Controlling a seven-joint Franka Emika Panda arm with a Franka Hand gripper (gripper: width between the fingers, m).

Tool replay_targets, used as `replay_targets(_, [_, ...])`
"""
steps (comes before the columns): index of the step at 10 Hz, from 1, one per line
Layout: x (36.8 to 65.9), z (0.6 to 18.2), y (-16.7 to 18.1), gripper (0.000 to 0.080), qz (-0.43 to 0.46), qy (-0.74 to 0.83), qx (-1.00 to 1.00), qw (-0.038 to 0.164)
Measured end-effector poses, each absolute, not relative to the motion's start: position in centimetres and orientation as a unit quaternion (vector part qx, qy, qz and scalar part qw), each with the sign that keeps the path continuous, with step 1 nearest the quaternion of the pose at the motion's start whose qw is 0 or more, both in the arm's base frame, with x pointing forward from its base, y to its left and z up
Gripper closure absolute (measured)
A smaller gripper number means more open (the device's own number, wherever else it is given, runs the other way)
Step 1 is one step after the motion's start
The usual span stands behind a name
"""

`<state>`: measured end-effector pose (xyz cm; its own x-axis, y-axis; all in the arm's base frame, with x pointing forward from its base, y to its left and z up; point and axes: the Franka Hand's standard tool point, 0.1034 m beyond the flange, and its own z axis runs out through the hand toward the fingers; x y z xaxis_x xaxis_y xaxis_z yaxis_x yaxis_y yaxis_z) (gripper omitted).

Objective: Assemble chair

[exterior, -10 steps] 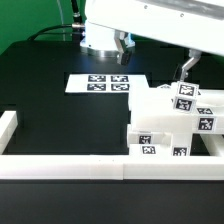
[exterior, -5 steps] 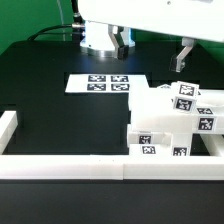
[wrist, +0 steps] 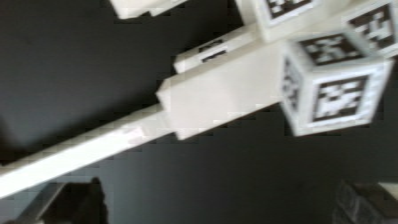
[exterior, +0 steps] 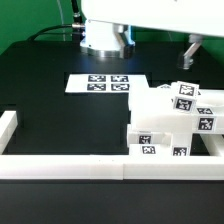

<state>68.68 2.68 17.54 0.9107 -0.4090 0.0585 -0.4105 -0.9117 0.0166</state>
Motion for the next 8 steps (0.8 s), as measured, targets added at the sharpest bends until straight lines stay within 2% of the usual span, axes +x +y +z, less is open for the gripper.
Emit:
replay_targets(2, [68.94,17.49,3.01,0.0150,0.034,-0.223,0.974,0.008])
replay_targets(8, [68.99,17.63,3.21,0.0150,0.031,-0.185,0.982,0.009])
